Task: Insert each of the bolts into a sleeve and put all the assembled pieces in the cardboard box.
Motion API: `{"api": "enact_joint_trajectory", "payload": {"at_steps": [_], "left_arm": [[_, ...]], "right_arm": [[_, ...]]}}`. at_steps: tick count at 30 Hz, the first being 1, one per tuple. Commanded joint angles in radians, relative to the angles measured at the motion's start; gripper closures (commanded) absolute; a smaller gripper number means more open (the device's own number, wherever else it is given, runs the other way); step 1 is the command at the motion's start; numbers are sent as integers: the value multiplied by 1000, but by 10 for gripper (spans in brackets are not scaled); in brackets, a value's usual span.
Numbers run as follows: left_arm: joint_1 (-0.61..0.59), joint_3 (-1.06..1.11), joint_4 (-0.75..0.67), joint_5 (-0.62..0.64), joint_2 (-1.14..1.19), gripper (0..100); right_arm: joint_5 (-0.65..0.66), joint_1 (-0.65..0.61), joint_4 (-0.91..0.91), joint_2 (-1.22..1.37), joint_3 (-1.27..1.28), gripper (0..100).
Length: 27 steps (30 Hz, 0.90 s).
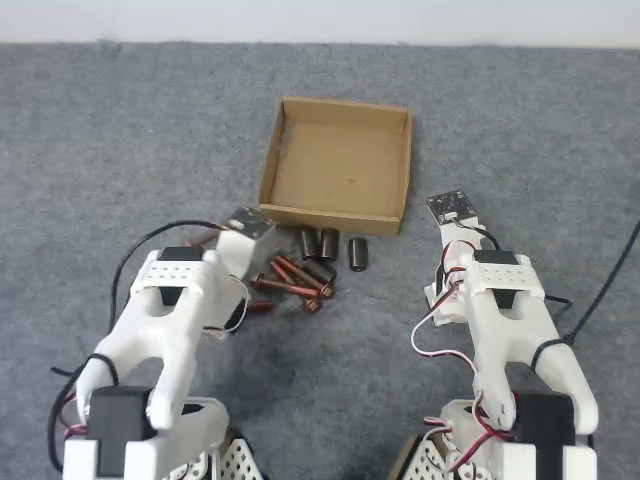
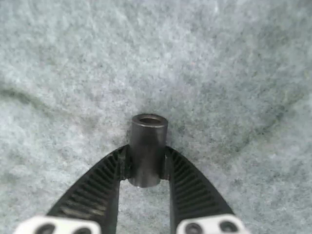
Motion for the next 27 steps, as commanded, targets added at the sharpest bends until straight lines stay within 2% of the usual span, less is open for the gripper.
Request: {"api": "enact_joint_trajectory", "payload": {"at_steps": [1, 5, 9, 17, 27], "left_arm": [[-48, -64, -37, 107, -48, 988], [-81, -107, -46, 187, -48, 988], [-91, -104, -173, 285, -46, 988], [-83, -47, -365, 637, -46, 988], [-54, -48, -408, 666, -55, 985]], "right_arm": [[17, 4, -13, 7, -37, 991], [17, 2, -13, 7, -37, 991], [17, 2, -13, 7, -37, 991], [17, 4, -13, 7, -37, 991], [17, 4, -13, 7, -37, 991]]}}
